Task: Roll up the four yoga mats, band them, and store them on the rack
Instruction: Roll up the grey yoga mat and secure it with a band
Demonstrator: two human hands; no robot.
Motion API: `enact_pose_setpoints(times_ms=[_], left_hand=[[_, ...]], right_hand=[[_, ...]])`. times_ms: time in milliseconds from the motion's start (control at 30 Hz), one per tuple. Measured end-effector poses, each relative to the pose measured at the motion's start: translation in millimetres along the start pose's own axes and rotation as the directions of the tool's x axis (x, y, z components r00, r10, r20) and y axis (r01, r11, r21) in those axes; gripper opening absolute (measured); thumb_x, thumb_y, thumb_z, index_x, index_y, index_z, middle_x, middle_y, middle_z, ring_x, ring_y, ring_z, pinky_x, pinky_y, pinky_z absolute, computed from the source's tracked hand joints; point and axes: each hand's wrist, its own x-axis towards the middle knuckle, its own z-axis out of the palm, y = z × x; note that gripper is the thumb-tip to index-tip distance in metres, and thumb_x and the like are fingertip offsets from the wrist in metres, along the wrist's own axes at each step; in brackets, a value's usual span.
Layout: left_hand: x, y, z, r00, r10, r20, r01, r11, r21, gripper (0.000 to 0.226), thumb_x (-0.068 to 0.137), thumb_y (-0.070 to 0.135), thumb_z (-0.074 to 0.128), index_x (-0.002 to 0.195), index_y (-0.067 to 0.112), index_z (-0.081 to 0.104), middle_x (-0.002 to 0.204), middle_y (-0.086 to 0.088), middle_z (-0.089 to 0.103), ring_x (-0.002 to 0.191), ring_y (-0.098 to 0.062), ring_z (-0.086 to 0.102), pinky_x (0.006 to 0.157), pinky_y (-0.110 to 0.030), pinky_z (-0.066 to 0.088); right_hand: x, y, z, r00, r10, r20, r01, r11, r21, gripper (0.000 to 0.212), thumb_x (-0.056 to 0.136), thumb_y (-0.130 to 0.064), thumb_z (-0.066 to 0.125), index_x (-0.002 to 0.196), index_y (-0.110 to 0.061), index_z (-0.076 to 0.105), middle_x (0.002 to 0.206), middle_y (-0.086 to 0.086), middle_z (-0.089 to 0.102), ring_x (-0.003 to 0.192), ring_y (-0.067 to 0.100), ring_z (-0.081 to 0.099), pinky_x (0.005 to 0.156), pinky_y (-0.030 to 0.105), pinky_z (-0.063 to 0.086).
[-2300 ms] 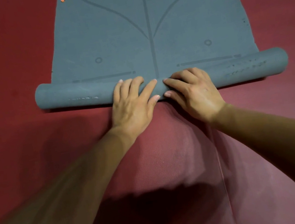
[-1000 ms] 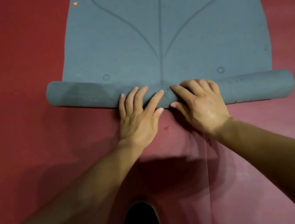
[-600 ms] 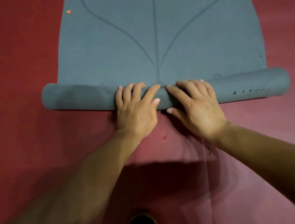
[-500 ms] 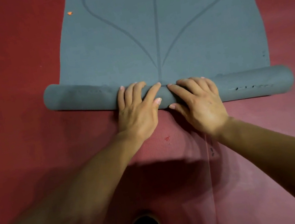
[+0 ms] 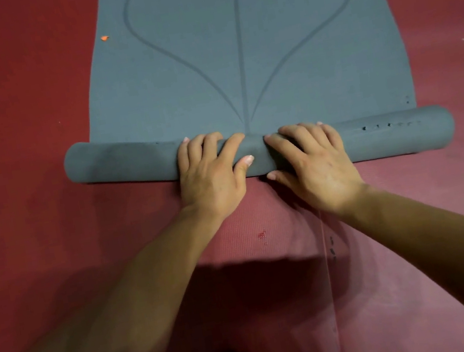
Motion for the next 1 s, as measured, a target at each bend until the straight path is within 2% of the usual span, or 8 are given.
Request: enact_pose_setpoints(times_ms=[167, 333, 433, 567, 667, 800, 900, 1000], left_hand=[[-3, -4, 3, 0.995, 0.036, -0.091, -0.039, 0.999, -0.034, 0.046, 0.096, 0.049, 0.053, 0.131, 0.021, 0.064, 0.137, -0.013, 0.057, 0.130, -0.034, 0.048, 0.117, -0.056, 0.024], [13, -5, 8, 0.996, 0.057, -0.072, -0.058, 0.998, -0.009, 0.041, 0.096, 0.048, 0.056, 0.126, 0.023, 0.068, 0.128, -0.007, 0.062, 0.122, -0.034, 0.055, 0.116, -0.055, 0.027], [25, -6, 10, 0.997, 0.045, -0.060, -0.044, 0.999, 0.007, 0.040, 0.097, 0.050, 0.051, 0.123, 0.025, 0.068, 0.124, -0.005, 0.064, 0.118, -0.032, 0.056, 0.115, -0.053, 0.028], [34, -8, 11, 0.998, 0.056, -0.041, -0.057, 0.998, -0.004, 0.041, 0.097, 0.051, 0.048, 0.123, 0.026, 0.067, 0.122, -0.003, 0.064, 0.116, -0.030, 0.056, 0.114, -0.052, 0.028], [40, -10, 10, 0.996, 0.070, -0.046, -0.071, 0.997, -0.013, 0.042, 0.098, 0.051, 0.047, 0.126, 0.025, 0.065, 0.125, -0.005, 0.062, 0.117, -0.029, 0.055, 0.113, -0.051, 0.028], [27, -18, 14, 0.982, 0.164, -0.088, -0.168, 0.985, -0.034, 0.047, 0.094, 0.053, 0.054, 0.133, 0.027, 0.062, 0.136, -0.008, 0.057, 0.128, -0.029, 0.045, 0.115, -0.051, 0.025], [31, -22, 14, 0.981, 0.181, -0.067, -0.183, 0.982, -0.033, 0.046, 0.094, 0.051, 0.057, 0.132, 0.027, 0.064, 0.133, -0.007, 0.060, 0.128, -0.030, 0.046, 0.116, -0.051, 0.023], [48, -21, 3, 0.985, 0.173, -0.003, -0.173, 0.983, -0.057, 0.044, 0.095, 0.049, 0.055, 0.130, 0.025, 0.065, 0.126, -0.003, 0.063, 0.121, -0.032, 0.053, 0.113, -0.049, 0.027]], right_hand=[[18, 11, 2, 0.997, -0.049, -0.057, 0.049, 0.999, -0.015, 0.049, 0.095, -0.042, 0.069, 0.134, -0.013, 0.065, 0.123, 0.009, 0.067, 0.113, 0.035, 0.061, 0.101, 0.048, 0.034], [35, 15, 3, 0.998, -0.040, -0.047, 0.039, 0.999, -0.020, 0.045, 0.098, -0.044, 0.064, 0.131, -0.013, 0.066, 0.117, 0.007, 0.069, 0.106, 0.034, 0.063, 0.094, 0.047, 0.039], [40, 16, 4, 0.999, -0.021, -0.046, 0.020, 0.999, -0.029, 0.048, 0.098, -0.045, 0.060, 0.135, -0.013, 0.062, 0.124, 0.009, 0.065, 0.116, 0.034, 0.059, 0.098, 0.047, 0.037], [25, 8, 10, 0.996, -0.017, -0.088, 0.015, 1.000, -0.022, 0.056, 0.093, -0.043, 0.072, 0.139, -0.013, 0.061, 0.135, 0.015, 0.058, 0.126, 0.037, 0.051, 0.110, 0.054, 0.035], [30, 13, 11, 0.997, -0.027, -0.078, 0.026, 1.000, -0.011, 0.053, 0.092, -0.037, 0.075, 0.136, -0.010, 0.064, 0.132, 0.015, 0.063, 0.122, 0.040, 0.058, 0.109, 0.055, 0.039], [36, 17, 15, 0.992, -0.059, -0.111, 0.055, 0.998, -0.038, 0.042, 0.099, -0.038, 0.066, 0.130, -0.010, 0.068, 0.125, 0.009, 0.068, 0.117, 0.036, 0.062, 0.106, 0.051, 0.040], [43, 17, 13, 0.995, -0.058, -0.086, 0.054, 0.997, -0.048, 0.041, 0.099, -0.038, 0.067, 0.128, -0.009, 0.069, 0.122, 0.007, 0.069, 0.114, 0.035, 0.062, 0.105, 0.050, 0.041], [57, 14, 0, 1.000, -0.005, 0.007, 0.005, 0.999, -0.052, 0.045, 0.099, -0.038, 0.066, 0.131, -0.007, 0.066, 0.123, 0.010, 0.068, 0.115, 0.036, 0.062, 0.106, 0.052, 0.040]])
